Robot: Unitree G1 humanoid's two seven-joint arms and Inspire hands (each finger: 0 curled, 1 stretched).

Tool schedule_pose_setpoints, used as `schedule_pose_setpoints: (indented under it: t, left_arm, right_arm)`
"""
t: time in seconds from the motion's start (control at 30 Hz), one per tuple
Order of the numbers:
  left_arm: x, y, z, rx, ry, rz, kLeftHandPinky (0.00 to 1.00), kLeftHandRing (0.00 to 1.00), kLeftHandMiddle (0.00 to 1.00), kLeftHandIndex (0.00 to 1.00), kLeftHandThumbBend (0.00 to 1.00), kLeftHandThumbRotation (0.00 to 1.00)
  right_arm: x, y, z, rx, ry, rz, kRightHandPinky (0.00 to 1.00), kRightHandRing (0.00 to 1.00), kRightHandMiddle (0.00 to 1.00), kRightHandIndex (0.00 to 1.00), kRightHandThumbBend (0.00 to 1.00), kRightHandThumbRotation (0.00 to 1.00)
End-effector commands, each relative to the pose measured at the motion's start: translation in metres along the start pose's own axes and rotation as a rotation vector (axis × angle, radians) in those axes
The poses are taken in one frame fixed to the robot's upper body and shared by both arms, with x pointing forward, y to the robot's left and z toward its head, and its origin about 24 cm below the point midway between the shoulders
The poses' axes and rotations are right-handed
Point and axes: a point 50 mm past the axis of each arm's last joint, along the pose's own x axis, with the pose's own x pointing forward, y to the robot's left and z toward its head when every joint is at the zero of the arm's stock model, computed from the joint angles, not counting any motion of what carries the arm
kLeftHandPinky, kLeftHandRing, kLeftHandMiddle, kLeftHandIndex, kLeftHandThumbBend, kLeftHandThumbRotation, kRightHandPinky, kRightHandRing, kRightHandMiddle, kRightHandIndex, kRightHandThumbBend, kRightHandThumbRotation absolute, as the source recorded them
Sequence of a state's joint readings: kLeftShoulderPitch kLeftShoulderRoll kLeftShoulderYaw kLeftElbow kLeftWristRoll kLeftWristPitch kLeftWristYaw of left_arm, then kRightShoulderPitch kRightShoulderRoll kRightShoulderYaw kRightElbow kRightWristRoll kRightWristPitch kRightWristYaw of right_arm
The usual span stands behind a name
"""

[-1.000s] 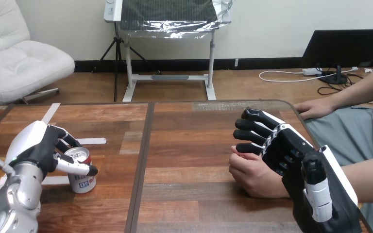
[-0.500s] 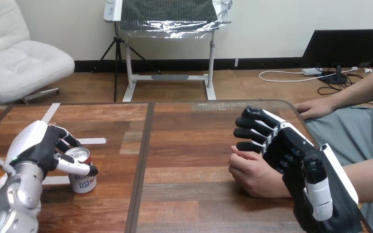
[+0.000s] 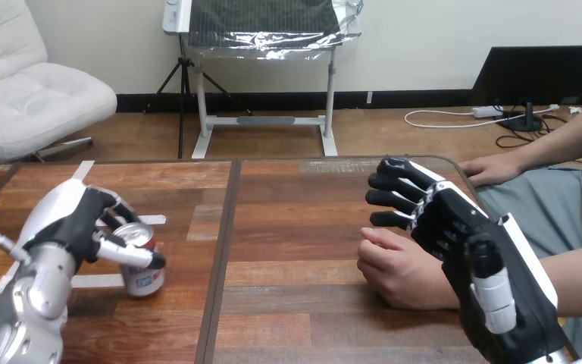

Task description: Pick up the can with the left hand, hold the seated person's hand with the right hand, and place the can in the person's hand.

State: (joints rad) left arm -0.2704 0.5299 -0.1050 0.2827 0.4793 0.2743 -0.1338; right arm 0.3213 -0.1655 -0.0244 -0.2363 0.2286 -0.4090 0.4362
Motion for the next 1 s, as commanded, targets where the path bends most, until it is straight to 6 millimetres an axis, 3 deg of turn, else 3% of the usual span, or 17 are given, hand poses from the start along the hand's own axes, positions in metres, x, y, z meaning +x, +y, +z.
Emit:
schedule_pose_setpoints:
  t: [0.0, 0.97]
  left_arm:
    - [-0.005, 0.034, 0.033, -0.008, -0.137, 0.101, 0.17, 0.23, 0.33, 0.48, 0.75, 0.00]
    - [-0.031, 0.060, 0.068, -0.036, -0.262, 0.120, 0.18, 0.27, 0.36, 0.47, 0.70, 0.00]
  right_arm:
    - [0.015, -0.010, 0.008, -0.085, -0.073, 0.001, 0.75, 0.81, 0.83, 0.85, 0.93, 0.95]
    - [0.037, -0.043, 0.005, -0.417, -0.030, -0.011, 0.80, 0.87, 0.87, 0.87, 0.95, 0.95]
